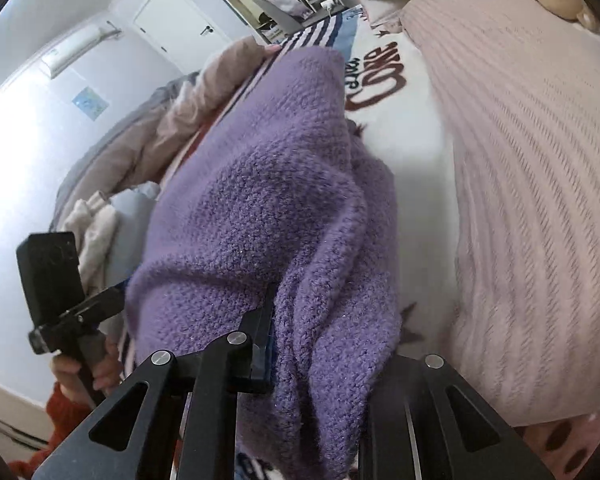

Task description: Fold large clothes

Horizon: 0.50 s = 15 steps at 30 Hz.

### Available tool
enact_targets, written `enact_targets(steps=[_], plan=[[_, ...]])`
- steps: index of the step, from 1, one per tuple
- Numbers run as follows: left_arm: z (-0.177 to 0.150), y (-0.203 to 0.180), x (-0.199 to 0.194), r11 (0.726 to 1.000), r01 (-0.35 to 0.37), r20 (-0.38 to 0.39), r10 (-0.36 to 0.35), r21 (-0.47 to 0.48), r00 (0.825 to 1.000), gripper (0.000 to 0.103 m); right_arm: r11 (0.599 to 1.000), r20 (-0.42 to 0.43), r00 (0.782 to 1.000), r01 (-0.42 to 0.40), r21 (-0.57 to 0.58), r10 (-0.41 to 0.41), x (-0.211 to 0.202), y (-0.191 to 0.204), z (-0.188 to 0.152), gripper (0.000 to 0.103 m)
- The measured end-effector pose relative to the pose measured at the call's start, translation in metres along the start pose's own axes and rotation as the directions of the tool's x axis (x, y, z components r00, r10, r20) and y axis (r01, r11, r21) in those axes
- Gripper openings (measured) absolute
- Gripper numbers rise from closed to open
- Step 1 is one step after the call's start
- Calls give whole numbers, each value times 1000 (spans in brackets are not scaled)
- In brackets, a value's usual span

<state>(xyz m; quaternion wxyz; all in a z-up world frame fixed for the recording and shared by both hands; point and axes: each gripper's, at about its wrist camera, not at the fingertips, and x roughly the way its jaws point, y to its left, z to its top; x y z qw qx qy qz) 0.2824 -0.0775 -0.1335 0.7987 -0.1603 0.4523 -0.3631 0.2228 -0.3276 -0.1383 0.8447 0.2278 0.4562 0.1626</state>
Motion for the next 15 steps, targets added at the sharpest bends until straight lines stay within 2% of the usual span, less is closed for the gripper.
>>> enact_targets(steps=[5, 7, 9, 10, 11, 15], plan=[[-4, 4, 25, 993, 80, -106, -89, -92, 990, 102, 997, 6, 998, 67, -32, -67, -6, 6, 3, 25], [-4, 2, 27, 992, 87, -108, -97, -93, 989, 102, 998, -2, 998, 59, -22, -59, -14, 3, 1, 29], [-3, 2, 32, 989, 102, -115, -114, -107, 987, 102, 999, -9, 999, 34, 13, -34, -28, -4, -4, 38], [-2, 2, 35, 986, 113, -121, -128, -120, 984, 102, 999, -9, 1000, 24, 22, -24, -34, -7, -7, 47], [-1, 2, 38, 985, 118, -123, -134, -127, 983, 102, 1000, -12, 1000, 12, 23, -11, -40, -9, -12, 51], [0, -3, 48, 984, 127, -103, -140, -127, 985, 101, 999, -26, 999, -23, 37, 24, -50, -11, -34, 52]])
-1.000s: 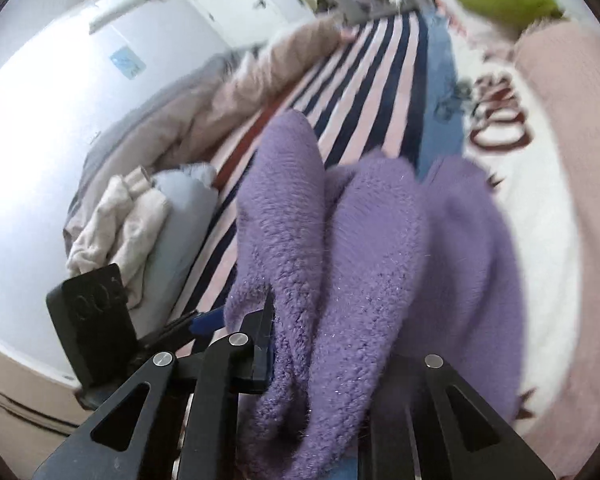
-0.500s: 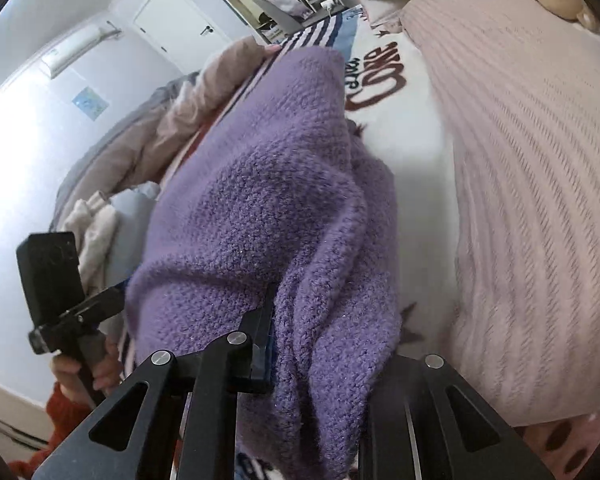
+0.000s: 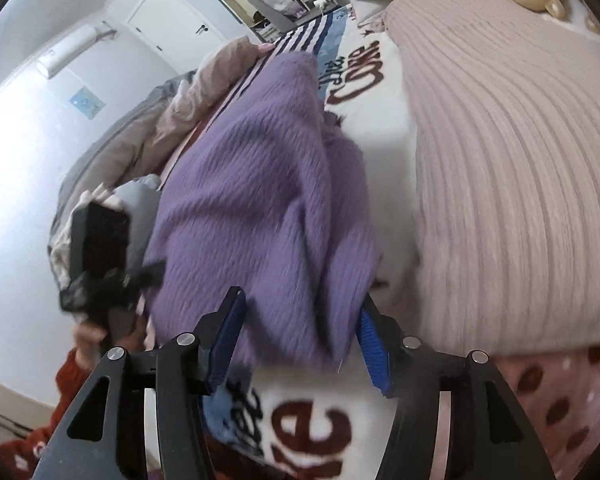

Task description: Fold large clothes

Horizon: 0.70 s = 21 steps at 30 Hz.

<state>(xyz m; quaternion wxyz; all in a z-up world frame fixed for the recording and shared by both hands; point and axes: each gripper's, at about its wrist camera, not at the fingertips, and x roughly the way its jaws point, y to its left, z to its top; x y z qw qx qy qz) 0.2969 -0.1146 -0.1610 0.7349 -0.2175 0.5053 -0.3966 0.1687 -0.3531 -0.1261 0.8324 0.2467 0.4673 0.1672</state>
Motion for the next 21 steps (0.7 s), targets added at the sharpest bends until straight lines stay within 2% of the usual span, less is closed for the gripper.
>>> enact_targets(steps=[5, 9, 11, 13, 15, 16, 17, 18, 19, 20, 21], plan=[[-4, -10, -9, 999, -34, 28, 33, 4, 999, 67, 997, 2, 999, -48, 59, 48, 7, -10, -14, 51], [-13, -4, -32, 1000, -13, 71, 14, -9, 997, 53, 983, 29, 991, -135, 124, 132, 12, -16, -15, 51], [-19, 4, -51, 1000, 9, 99, -7, -21, 995, 36, 983, 39, 989, -149, 108, 146, 14, -9, -17, 51], [-23, 14, -66, 999, 18, 107, -14, -29, 994, 33, 980, 40, 984, -177, 94, 174, 18, 0, -19, 51], [-28, 28, -75, 998, 17, 94, -12, -57, 995, 32, 971, 30, 974, -226, 81, 224, 24, 12, -21, 51], [-29, 36, -77, 995, 33, 87, -25, -89, 996, 35, 971, 24, 973, -230, 69, 229, 29, 20, -22, 51], [-31, 40, -77, 993, 50, 85, -41, -105, 996, 44, 975, 21, 976, -217, 52, 216, 33, 25, -21, 51], [-31, 41, -77, 993, 56, 91, -46, -106, 995, 48, 979, 25, 979, -201, 40, 200, 35, 28, -21, 51], [-31, 40, -76, 993, 55, 95, -46, -101, 994, 60, 982, 33, 983, -184, 37, 183, 35, 30, -21, 52], [-31, 37, -75, 995, 47, 92, -39, -92, 995, 79, 985, 45, 985, -168, 45, 166, 35, 30, -23, 54], [-31, 34, -73, 996, 34, 81, -27, -83, 996, 89, 986, 58, 987, -154, 59, 151, 32, 29, -25, 56]])
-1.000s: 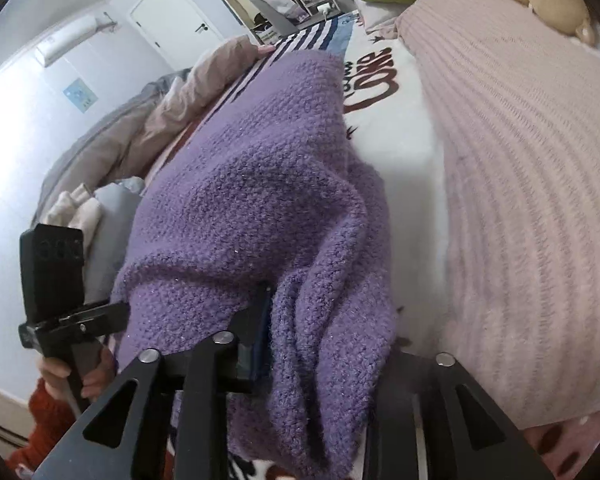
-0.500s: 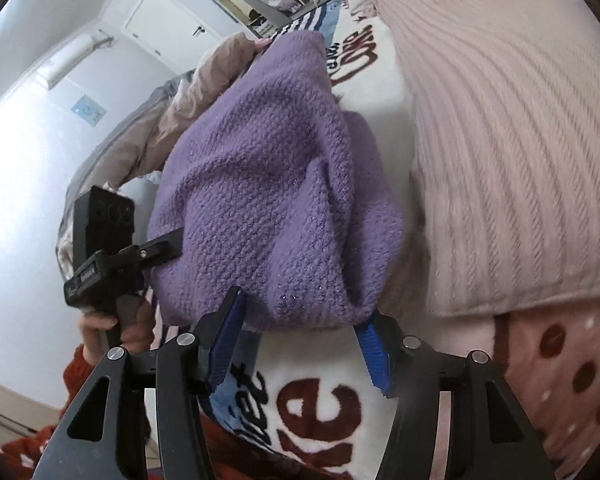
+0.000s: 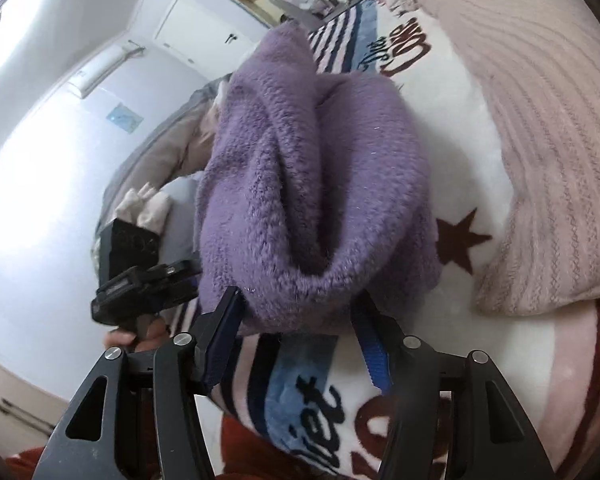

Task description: Fold large clothes

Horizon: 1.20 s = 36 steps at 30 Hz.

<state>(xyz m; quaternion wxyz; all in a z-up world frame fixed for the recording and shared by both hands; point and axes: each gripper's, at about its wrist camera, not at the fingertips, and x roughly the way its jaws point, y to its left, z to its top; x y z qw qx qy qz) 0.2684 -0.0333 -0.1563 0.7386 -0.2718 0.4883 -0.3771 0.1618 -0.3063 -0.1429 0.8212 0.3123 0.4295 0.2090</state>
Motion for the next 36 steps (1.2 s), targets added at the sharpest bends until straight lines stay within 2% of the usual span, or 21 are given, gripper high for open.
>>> enact_targets(steps=[1, 3, 7, 9, 13, 15, 17, 20, 24, 26, 32, 36], plan=[[2, -5, 5, 1000, -13, -13, 14, 9, 1000, 99, 1000, 16, 1000, 20, 16, -20, -3, -2, -2, 61], [6, -14, 18, 1000, -18, -34, 18, 18, 999, 100, 997, 43, 998, 41, 58, -44, -10, -11, -7, 66], [13, -23, 53, 1000, -27, -84, 27, 4, 996, 102, 982, 29, 999, -37, 187, 33, -6, -37, -18, 67], [15, -26, 63, 1000, -6, -84, 6, -1, 996, 102, 978, 27, 999, -41, 205, 36, -4, -44, -24, 67], [14, -38, 72, 997, -64, -68, 67, 40, 995, 92, 962, 46, 994, -112, 249, 103, -2, -54, -26, 67], [13, -40, 73, 995, -79, -72, 82, 54, 994, 92, 954, 65, 990, -141, 266, 128, -1, -52, -24, 68], [15, -41, 74, 995, -84, -79, 89, 55, 993, 92, 951, 84, 990, -131, 281, 111, -2, -52, -25, 90], [18, -40, 75, 996, -77, -87, 81, 46, 993, 92, 937, 131, 986, -139, 322, 102, -3, -54, -26, 96], [21, -36, 73, 997, -66, -76, 68, 35, 995, 92, 917, 135, 987, -133, 376, 88, 14, -49, -23, 99], [21, -31, 71, 999, -49, -68, 50, 13, 996, 92, 888, 153, 983, -161, 431, 105, 26, -52, -22, 103], [20, -18, 69, 999, -21, -53, 20, -25, 998, 93, 826, 243, 968, -185, 532, 60, 37, -56, -20, 103], [23, -16, 68, 999, -30, -53, 28, -38, 998, 94, 798, 263, 965, -155, 582, -4, 42, -50, -18, 103]])
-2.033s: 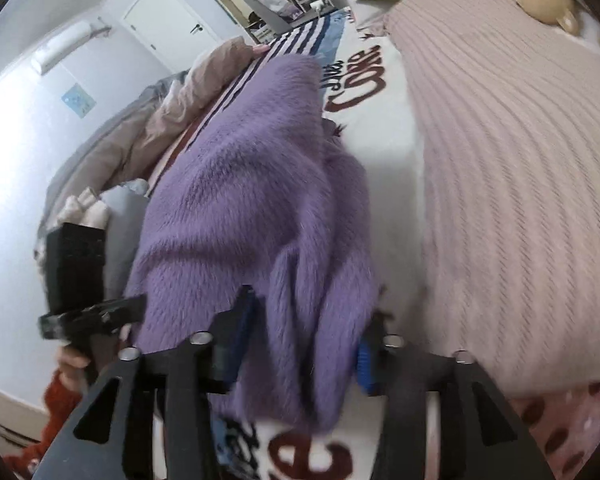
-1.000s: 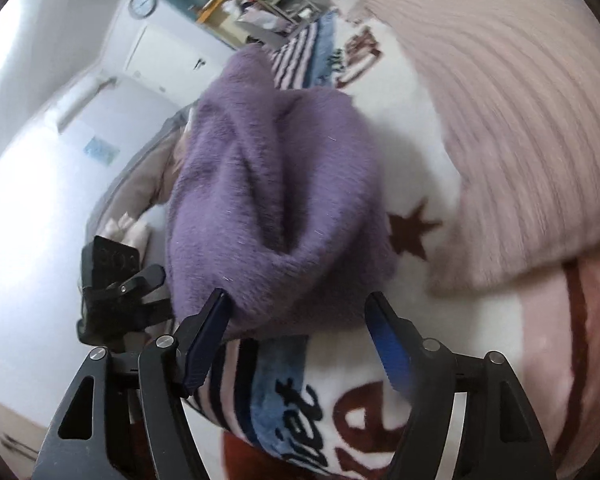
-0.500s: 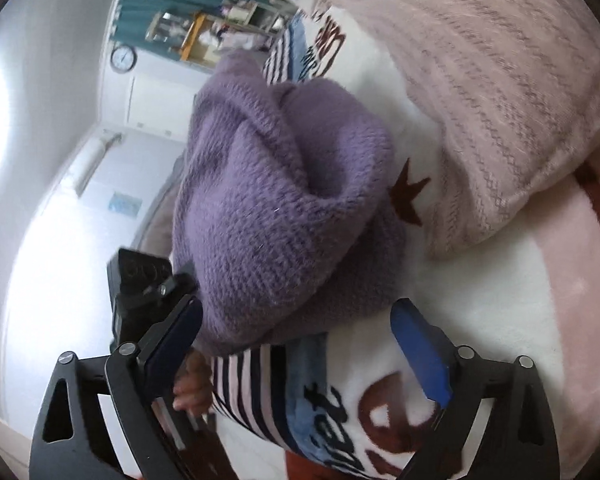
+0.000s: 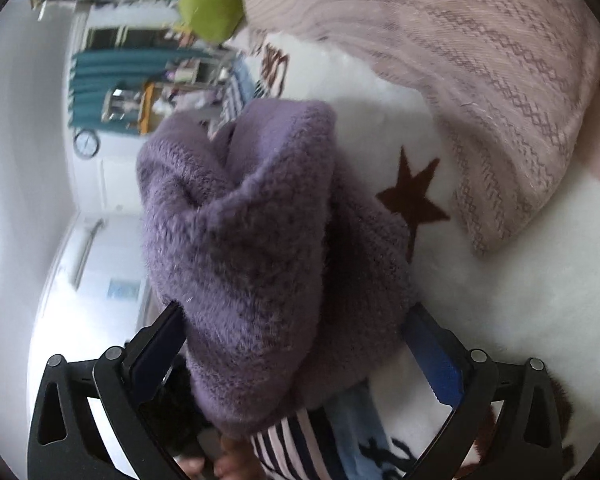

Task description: Fold large clothes

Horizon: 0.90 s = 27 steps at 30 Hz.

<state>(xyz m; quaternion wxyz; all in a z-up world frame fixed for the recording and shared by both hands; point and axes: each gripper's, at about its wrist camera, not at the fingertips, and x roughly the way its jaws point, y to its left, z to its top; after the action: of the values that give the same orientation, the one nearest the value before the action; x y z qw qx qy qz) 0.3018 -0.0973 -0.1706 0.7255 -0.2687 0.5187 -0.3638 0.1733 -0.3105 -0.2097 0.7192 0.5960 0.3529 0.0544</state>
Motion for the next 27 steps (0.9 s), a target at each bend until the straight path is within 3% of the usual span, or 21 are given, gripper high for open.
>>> enact_targets(steps=[5, 14, 18, 22, 25, 27], plan=[[4, 1, -10, 999, -23, 19, 22, 23, 1000, 98, 999, -6, 1000, 0, 50, 0, -15, -5, -17, 103], [11, 15, 0, 999, -1, 9, 2, -38, 1000, 101, 994, 46, 999, -4, 108, -1, 5, -3, 0, 103], [12, 22, 3, 998, 13, 14, -12, -63, 1000, 102, 995, 99, 995, 10, 102, -21, 13, 4, 2, 103], [19, 31, -3, 990, 73, 26, -71, -116, 997, 101, 999, 113, 993, -28, 34, 24, 18, 6, 8, 102], [33, 49, -4, 971, 132, 87, -117, -200, 989, 101, 995, 131, 988, -73, -66, 81, 11, 13, 11, 65], [38, 49, 7, 971, 136, 70, -124, -197, 990, 102, 991, 112, 989, -85, -103, 97, 9, 16, 13, 56]])
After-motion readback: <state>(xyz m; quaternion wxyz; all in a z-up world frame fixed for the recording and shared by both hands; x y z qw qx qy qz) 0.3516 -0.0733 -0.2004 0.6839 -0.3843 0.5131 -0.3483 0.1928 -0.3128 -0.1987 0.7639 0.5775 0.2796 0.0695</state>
